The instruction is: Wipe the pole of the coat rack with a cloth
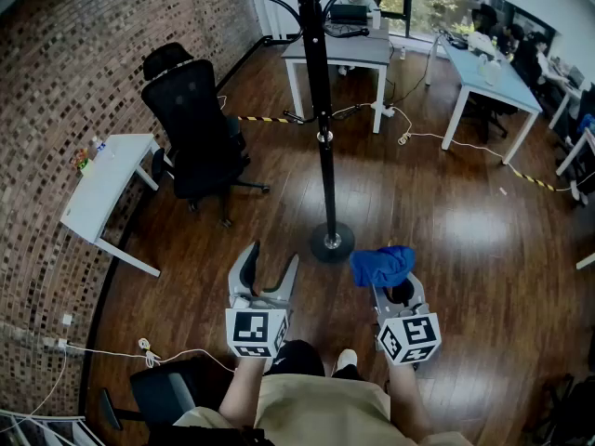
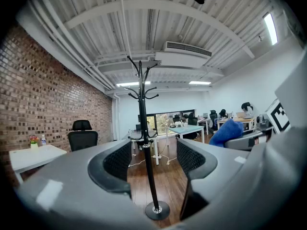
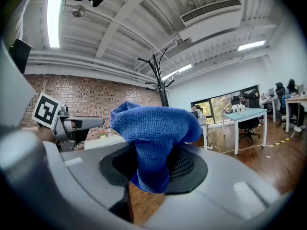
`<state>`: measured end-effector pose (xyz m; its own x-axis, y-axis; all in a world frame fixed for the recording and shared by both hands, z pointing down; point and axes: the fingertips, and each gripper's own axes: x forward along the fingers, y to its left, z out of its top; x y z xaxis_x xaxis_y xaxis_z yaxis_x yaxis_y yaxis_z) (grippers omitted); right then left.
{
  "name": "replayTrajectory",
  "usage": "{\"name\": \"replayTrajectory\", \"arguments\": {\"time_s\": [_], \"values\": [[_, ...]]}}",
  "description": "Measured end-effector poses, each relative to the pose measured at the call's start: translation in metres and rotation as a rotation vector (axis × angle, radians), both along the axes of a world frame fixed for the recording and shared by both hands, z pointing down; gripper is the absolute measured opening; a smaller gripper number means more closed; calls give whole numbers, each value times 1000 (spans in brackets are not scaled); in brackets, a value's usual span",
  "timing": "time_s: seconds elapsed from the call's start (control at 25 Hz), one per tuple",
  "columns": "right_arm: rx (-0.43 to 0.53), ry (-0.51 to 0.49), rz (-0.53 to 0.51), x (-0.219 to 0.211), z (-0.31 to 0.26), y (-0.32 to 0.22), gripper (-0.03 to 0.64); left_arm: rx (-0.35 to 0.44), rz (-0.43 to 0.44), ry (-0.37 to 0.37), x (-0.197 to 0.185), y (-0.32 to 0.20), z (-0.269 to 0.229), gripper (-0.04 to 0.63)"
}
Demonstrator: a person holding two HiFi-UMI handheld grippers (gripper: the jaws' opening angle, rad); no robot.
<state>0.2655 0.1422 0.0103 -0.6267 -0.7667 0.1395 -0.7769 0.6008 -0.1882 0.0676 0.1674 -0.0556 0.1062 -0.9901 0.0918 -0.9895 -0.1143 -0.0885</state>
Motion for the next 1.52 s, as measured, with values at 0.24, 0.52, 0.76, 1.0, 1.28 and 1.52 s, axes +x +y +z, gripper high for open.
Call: {"name": "replayTrajectory", "arguments": {"time_s": [0.24, 0.52, 0.76, 1.0, 1.28, 1.52], "values": [[3, 30, -2, -61, 16, -52, 149, 32, 56, 16, -46, -57, 15, 273], [-29, 59, 80, -162, 42, -131, 149, 109, 134, 3, -153, -142, 4, 259], [-98, 96, 183, -208, 70, -178, 150, 124, 214, -50, -198, -211, 11, 255], [-125, 215, 228, -202, 135, -262, 150, 27, 256, 35, -199, -264, 62, 256], [-72, 275, 219, -216, 161, -381, 150, -50, 222, 149, -189, -300, 99, 256], [-25, 272, 260, -220, 161, -409, 149, -72, 222, 127, -189, -312, 109, 256]]}}
